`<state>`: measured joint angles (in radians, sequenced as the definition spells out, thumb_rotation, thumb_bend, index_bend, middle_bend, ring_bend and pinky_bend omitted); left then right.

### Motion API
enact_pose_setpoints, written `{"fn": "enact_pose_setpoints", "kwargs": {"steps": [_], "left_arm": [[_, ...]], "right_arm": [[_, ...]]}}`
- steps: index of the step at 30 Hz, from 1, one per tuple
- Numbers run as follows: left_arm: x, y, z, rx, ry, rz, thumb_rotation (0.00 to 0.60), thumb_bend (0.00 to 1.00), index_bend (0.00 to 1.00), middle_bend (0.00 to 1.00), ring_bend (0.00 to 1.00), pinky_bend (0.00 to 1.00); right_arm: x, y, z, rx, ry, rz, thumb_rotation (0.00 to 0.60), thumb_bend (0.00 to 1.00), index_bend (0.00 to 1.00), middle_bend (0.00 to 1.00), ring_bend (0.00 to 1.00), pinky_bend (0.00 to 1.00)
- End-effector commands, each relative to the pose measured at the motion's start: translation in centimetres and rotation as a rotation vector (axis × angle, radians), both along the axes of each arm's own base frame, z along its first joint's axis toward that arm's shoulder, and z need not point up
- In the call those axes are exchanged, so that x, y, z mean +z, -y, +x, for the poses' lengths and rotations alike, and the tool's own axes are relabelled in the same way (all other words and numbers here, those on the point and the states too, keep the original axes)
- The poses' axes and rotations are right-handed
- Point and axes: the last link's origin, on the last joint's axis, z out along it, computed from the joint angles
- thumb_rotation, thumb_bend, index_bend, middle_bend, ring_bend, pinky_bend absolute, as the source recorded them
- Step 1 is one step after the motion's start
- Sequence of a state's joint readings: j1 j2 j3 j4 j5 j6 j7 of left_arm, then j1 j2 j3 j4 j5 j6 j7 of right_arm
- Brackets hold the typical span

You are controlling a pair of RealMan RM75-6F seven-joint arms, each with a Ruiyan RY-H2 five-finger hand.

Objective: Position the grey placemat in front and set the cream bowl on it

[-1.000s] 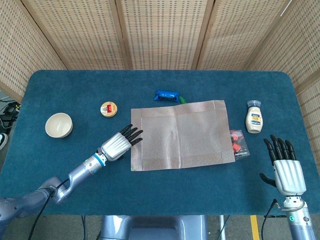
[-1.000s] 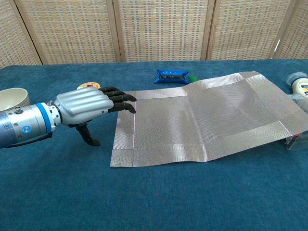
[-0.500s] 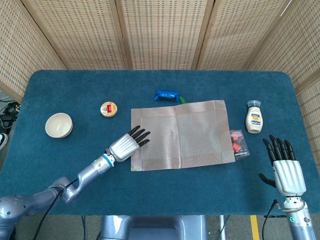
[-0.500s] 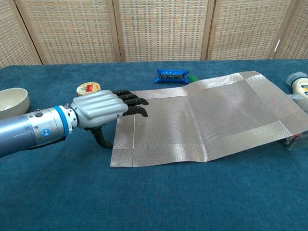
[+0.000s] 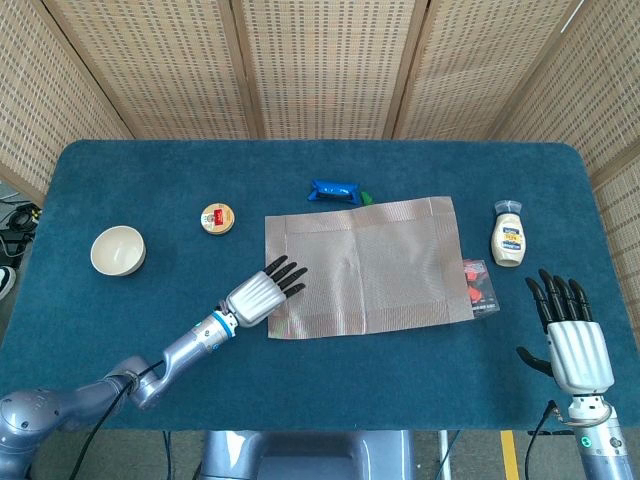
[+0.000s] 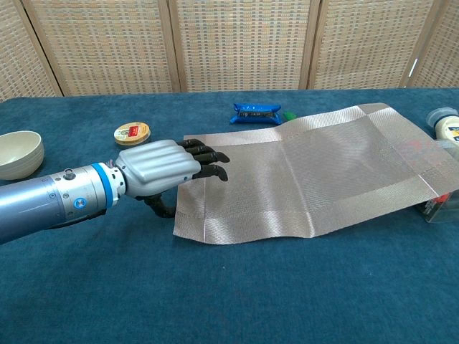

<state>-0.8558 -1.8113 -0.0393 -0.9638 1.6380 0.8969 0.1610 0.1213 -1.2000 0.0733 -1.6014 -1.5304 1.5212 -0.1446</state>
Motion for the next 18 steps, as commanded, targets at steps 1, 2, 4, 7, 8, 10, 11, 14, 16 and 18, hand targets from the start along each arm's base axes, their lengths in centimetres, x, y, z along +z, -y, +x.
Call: {"fn": "enact_pose_setpoints", "kwargs": {"steps": [1, 2, 4, 7, 8, 10, 11, 14, 16, 18], "left_arm": [[-0.08, 0.03, 0.13, -0.001, 0.001, 0.000, 0.600, 0.39, 0.18, 0.00, 0.00, 0.00], [-0.13, 0.05, 0.19, 0.000, 0.003, 0.000, 0.600, 0.40, 0.19, 0.00, 0.00, 0.00], [-0.21, 0.08, 0.21, 0.003, 0.003, 0.000, 0.600, 0.42, 0.23, 0.00, 0.00, 0.00], [-0.42, 0.11, 0.13, 0.010, -0.002, -0.001, 0.600, 0.46, 0.30, 0.00, 0.00, 0.00], [-0.51, 0.15, 0.11, 0.014, -0.001, -0.003, 0.600, 0.48, 0.33, 0.00, 0.00, 0.00], [-0.60, 0.18, 0.11, 0.021, 0.003, -0.006, 0.600, 0.51, 0.38, 0.00, 0.00, 0.00], [-0.63, 0.20, 0.14, 0.025, 0.007, -0.008, 0.600, 0.53, 0.40, 0.00, 0.00, 0.00], [-0.64, 0.25, 0.26, 0.030, 0.024, -0.010, 0.600, 0.53, 0.49, 0.00, 0.00, 0.00], [-0.66, 0.29, 0.26, 0.031, 0.028, -0.011, 0.600, 0.54, 0.60, 0.00, 0.00, 0.00], [-0.70, 0.42, 0.26, 0.032, 0.033, -0.017, 0.600, 0.56, 0.68, 0.00, 0.00, 0.00]], "right_arm": [[0.03, -0.02, 0.03, 0.002, 0.001, 0.000, 0.600, 0.00, 0.00, 0.00, 0.00, 0.00], [0.06, -0.03, 0.06, 0.003, 0.002, -0.001, 0.600, 0.00, 0.00, 0.00, 0.00, 0.00], [0.12, -0.05, 0.12, 0.007, 0.001, -0.004, 0.600, 0.00, 0.00, 0.00, 0.00, 0.00], [0.17, -0.17, 0.30, 0.017, 0.006, -0.006, 0.600, 0.00, 0.00, 0.00, 0.00, 0.00], [0.19, -0.21, 0.36, 0.020, 0.009, -0.006, 0.600, 0.00, 0.00, 0.00, 0.00, 0.00], [0.21, -0.25, 0.43, 0.024, 0.010, -0.006, 0.600, 0.00, 0.00, 0.00, 0.00, 0.00], [0.21, -0.27, 0.45, 0.025, 0.011, -0.006, 0.600, 0.00, 0.00, 0.00, 0.00, 0.00], [0.22, -0.33, 0.54, 0.029, 0.015, -0.005, 0.600, 0.00, 0.00, 0.00, 0.00, 0.00], [0.23, -0.35, 0.56, 0.030, 0.017, -0.005, 0.600, 0.00, 0.00, 0.00, 0.00, 0.00], [0.25, -0.36, 0.59, 0.032, 0.018, -0.005, 0.600, 0.00, 0.00, 0.00, 0.00, 0.00]]}}
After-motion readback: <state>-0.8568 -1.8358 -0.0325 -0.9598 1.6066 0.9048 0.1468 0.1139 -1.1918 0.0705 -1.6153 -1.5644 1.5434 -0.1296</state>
